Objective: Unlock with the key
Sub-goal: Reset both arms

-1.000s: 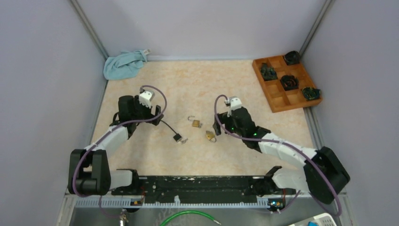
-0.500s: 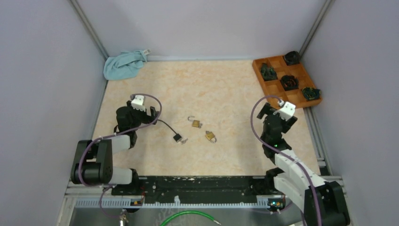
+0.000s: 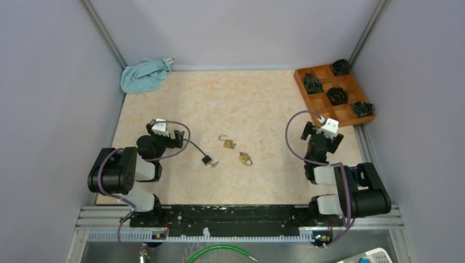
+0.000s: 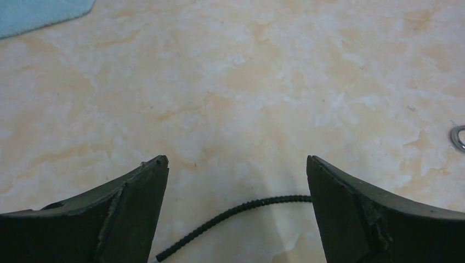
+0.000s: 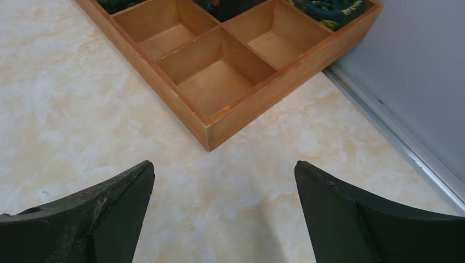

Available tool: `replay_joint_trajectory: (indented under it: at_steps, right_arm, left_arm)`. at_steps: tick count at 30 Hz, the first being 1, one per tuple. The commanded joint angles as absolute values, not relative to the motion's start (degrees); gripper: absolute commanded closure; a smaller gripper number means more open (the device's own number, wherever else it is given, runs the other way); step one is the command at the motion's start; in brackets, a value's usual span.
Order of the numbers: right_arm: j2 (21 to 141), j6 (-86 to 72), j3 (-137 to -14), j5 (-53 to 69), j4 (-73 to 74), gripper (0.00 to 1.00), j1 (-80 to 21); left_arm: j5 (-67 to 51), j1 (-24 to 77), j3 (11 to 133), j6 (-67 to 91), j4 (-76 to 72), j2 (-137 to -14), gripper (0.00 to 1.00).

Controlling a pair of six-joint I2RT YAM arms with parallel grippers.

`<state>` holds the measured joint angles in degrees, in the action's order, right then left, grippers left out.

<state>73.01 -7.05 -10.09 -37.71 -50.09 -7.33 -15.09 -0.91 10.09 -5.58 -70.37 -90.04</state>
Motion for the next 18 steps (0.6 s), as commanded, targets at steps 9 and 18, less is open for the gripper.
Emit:
replay_joint_trajectory:
  at_steps: [9, 18]
  right_arm:
    - [83.16, -2.27, -9.69, -24.07, -71.59, 0.01, -5.93]
    - [83.07, -1.81, -9.4, -23.55, -72.15, 0.01, -5.96]
  left_arm:
    - [-15.8, -1.07, 13.36, -5.52, -74.43, -91.11, 0.01]
    - [-15.84, -1.11, 13.4, -5.46, -74.32, -91.14, 0.01]
